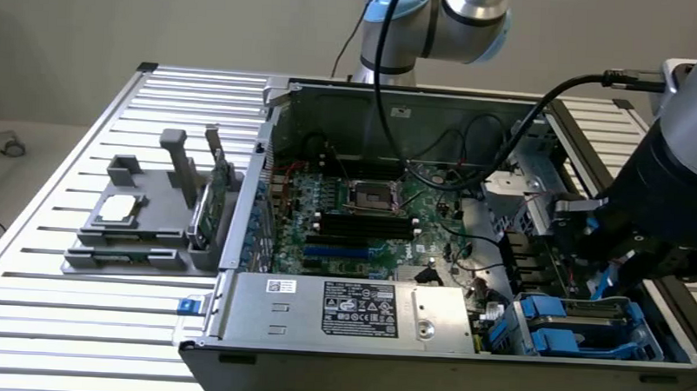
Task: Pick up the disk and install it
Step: 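Insert the first disk wire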
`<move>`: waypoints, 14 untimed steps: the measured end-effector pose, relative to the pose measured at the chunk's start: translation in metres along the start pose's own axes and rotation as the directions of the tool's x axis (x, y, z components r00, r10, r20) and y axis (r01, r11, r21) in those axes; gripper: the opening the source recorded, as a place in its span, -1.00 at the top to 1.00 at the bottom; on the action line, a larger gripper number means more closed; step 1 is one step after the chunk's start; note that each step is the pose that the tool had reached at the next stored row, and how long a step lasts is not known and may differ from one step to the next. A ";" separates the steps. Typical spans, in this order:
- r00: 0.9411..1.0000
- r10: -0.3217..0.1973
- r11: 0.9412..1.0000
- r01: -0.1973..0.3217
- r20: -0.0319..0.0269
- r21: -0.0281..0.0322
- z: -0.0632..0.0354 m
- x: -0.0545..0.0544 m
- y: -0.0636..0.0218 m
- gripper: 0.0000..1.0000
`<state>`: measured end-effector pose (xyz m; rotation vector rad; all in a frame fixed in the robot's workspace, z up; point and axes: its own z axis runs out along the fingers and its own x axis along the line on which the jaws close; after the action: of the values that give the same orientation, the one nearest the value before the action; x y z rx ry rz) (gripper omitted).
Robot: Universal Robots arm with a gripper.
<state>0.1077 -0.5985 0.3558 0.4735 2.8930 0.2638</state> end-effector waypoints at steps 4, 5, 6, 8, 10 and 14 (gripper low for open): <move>1.000 0.009 1.000 -0.009 0.004 0.008 0.0031 0.001 0.0022 0.22; 1.000 0.010 1.000 -0.010 0.006 0.011 0.0034 0.002 0.0031 0.22; 1.000 0.010 1.000 -0.010 0.007 0.015 0.0037 0.002 0.0042 0.22; 1.000 0.008 1.000 -0.008 0.011 0.026 0.0043 0.003 0.0070 0.22; 1.000 0.004 0.999 -0.005 0.015 0.040 0.0049 0.005 0.0110 0.22; 1.000 -0.003 0.998 0.001 0.025 0.069 0.0062 0.006 0.0181 0.22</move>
<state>0.1090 -0.5787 0.3526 0.4819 2.8860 0.1566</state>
